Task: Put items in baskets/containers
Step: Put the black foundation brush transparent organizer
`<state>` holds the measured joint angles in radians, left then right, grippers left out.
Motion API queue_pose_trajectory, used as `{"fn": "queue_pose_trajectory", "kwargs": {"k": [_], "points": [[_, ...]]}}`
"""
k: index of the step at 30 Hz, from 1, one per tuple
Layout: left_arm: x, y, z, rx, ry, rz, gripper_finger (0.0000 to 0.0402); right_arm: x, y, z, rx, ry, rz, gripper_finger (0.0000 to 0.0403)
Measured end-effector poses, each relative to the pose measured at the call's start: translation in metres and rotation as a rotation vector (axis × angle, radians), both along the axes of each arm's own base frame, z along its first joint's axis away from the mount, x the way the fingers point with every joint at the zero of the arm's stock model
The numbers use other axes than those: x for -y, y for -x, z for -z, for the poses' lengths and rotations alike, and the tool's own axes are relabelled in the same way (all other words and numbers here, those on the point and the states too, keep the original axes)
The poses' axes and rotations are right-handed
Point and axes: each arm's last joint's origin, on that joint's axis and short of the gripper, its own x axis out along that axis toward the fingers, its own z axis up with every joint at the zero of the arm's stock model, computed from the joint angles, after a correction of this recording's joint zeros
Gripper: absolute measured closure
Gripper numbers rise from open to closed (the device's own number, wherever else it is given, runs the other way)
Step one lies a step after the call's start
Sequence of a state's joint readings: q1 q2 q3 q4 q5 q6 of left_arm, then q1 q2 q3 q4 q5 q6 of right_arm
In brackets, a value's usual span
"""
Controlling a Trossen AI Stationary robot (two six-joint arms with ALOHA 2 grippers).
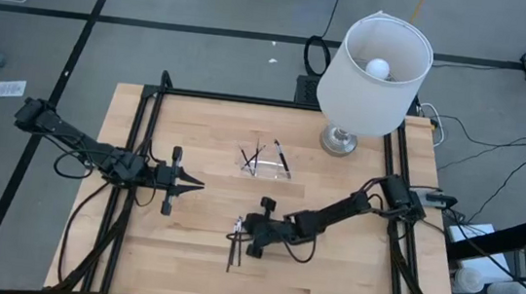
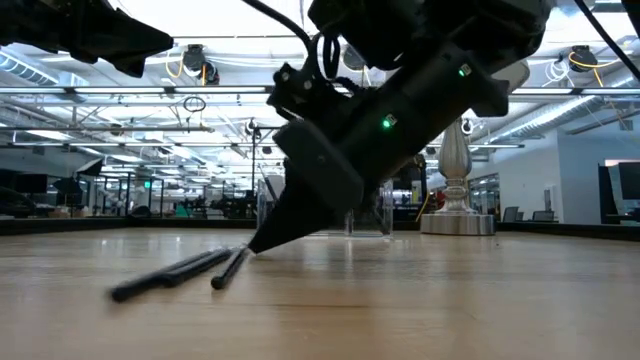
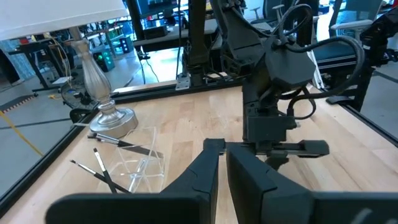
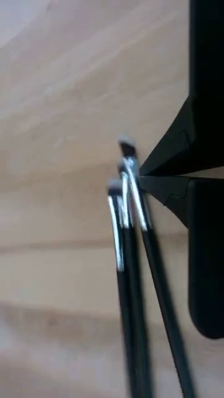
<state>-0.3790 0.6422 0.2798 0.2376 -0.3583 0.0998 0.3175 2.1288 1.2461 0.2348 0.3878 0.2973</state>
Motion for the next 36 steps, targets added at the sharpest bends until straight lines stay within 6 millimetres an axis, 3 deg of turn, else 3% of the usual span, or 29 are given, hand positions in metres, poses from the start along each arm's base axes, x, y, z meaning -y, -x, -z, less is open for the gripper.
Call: {"fn": "queue_pose_trajectory", "kwargs": {"k": [4, 24, 30, 36], "points": [[0.0, 0.0, 0.0, 0.0, 0.0, 0.0, 0.036, -0.002, -0.004, -0.003, 0.027, -0.053, -0.097, 0.0403], [0.0, 0.0, 0.0, 0.0, 0.002, 0.0, 0.036, -0.004, -0.006, -0.007, 0.077, -0.054, -0.104, 0.0403], [0.0, 0.0, 0.0, -0.001, 0.003, -0.001, 0.036, -0.027, -0.005, -0.027, 0.177, -0.101, -0.182, 0.0403], [0.0, 0.0, 0.0, -0.001, 0.008, -0.001, 0.036, -0.038, 0.001, -0.021, 0.121, -0.148, -0.222, 0.0403]]}}
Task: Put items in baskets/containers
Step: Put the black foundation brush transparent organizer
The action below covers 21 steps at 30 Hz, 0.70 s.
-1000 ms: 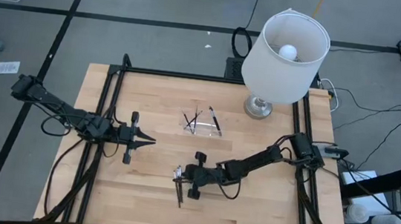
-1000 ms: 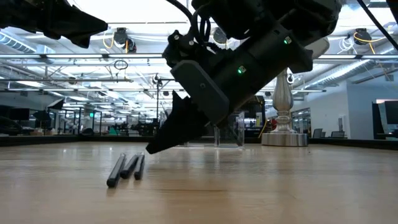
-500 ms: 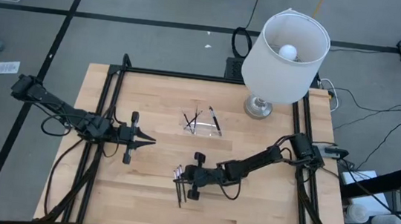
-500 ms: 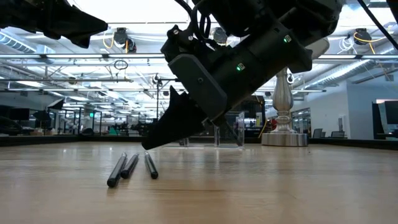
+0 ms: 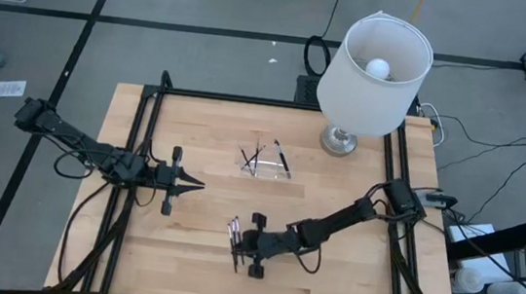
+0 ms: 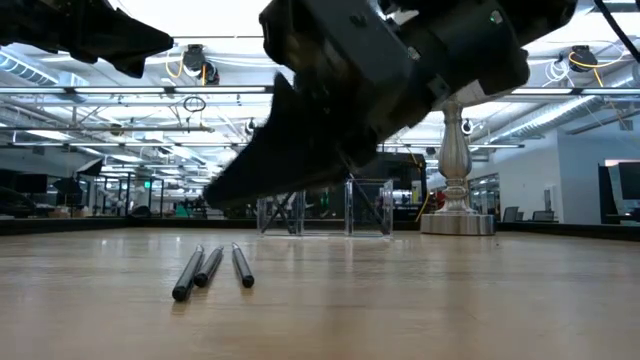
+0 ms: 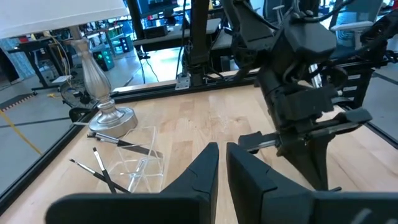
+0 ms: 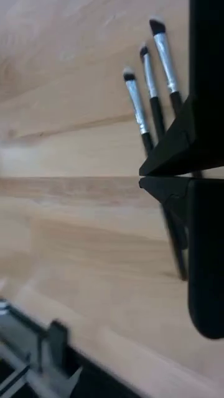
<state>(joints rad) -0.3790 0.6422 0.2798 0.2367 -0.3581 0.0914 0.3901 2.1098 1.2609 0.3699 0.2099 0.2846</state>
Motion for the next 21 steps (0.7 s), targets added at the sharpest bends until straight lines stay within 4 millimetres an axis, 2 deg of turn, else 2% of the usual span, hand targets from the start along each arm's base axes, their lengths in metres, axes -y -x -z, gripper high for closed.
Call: {"fn": "queue_pose_trajectory", "kwargs": {"k": [21], "points": [[0.0001, 0.0, -0.0002, 0.0, 0.019, -0.002, 0.036, -0.005, 0.0008, 0.0076, -0.02, -0.086, 0.041, 0.0403]]}}
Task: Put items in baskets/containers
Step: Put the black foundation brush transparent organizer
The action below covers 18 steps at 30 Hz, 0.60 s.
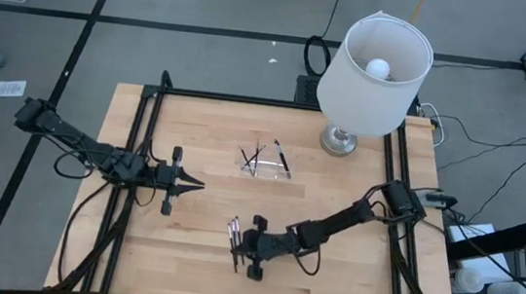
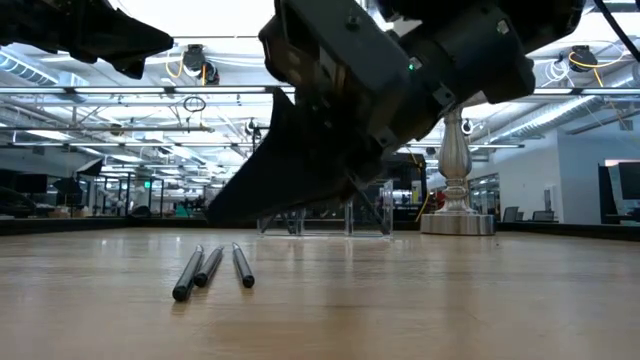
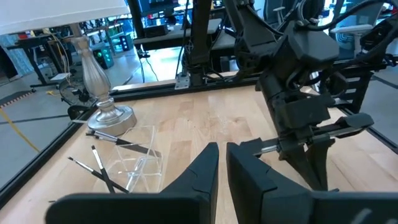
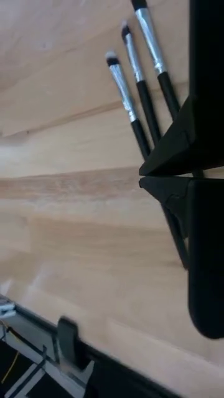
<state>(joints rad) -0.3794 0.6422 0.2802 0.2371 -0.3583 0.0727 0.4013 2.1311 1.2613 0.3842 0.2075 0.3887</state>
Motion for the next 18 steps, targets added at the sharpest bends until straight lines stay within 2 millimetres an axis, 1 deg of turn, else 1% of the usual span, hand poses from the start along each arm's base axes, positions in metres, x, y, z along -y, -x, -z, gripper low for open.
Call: {"fn": "queue_pose_trajectory", "kwargs": {"k": [8, 15, 18], "points": [[0.0, 0.0, 0.0, 0.0, 0.0, 0.0, 0.036, -0.002, 0.002, 0.002, -0.027, -0.013, -0.049, 0.0403], [0.0, 0.0, 0.0, 0.0, -0.003, 0.0, 0.036, -0.001, 0.002, 0.003, -0.036, 0.006, -0.051, 0.0403], [0.0, 0.0, 0.0, 0.0, -0.003, 0.001, 0.036, 0.0, 0.001, 0.012, -0.047, 0.002, -0.041, 0.0403]]}}
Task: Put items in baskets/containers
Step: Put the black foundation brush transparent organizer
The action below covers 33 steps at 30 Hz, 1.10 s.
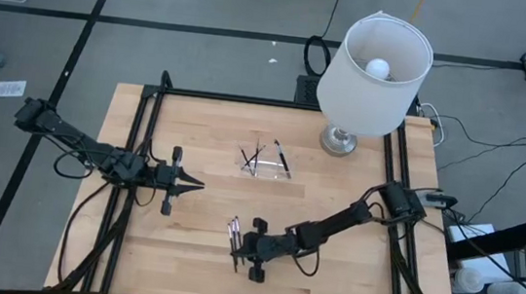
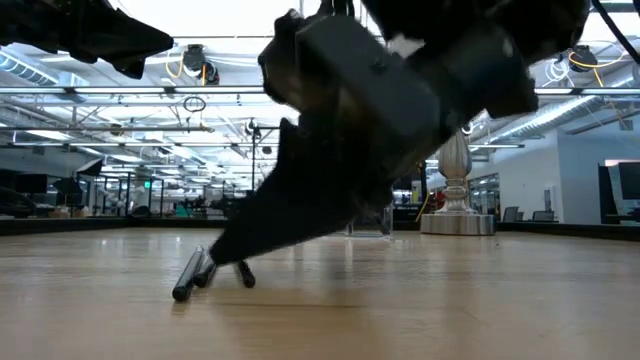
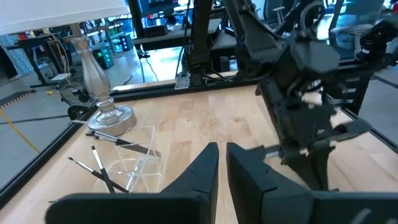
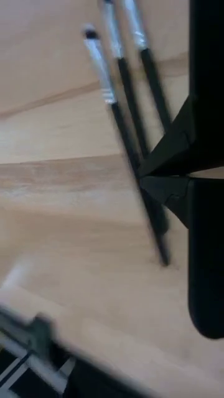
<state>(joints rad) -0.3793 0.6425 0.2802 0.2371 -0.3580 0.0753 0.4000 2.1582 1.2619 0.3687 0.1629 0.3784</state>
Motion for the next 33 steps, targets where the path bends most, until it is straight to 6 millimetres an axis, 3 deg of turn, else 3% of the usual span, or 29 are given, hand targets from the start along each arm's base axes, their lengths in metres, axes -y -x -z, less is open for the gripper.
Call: {"fn": "queue_pose_trajectory", "kwargs": {"k": [10, 24, 29, 33], "points": [[0.0, 0.0, 0.0, -0.001, 0.002, 0.0, 0.036, 0.008, -0.002, 0.015, -0.062, -0.005, 0.031, 0.0403], [0.0, 0.0, 0.001, -0.009, -0.002, 0.0, 0.036, 0.007, 0.003, 0.01, -0.098, 0.014, 0.03, 0.0403], [0.0, 0.0, 0.001, -0.009, -0.002, -0.001, 0.036, 0.007, 0.014, -0.007, -0.17, 0.028, 0.052, 0.0403], [0.0, 0.0, 0.001, -0.009, -0.005, 0.0, 0.036, -0.003, 0.02, -0.029, -0.091, 0.109, 0.051, 0.0403]]}}
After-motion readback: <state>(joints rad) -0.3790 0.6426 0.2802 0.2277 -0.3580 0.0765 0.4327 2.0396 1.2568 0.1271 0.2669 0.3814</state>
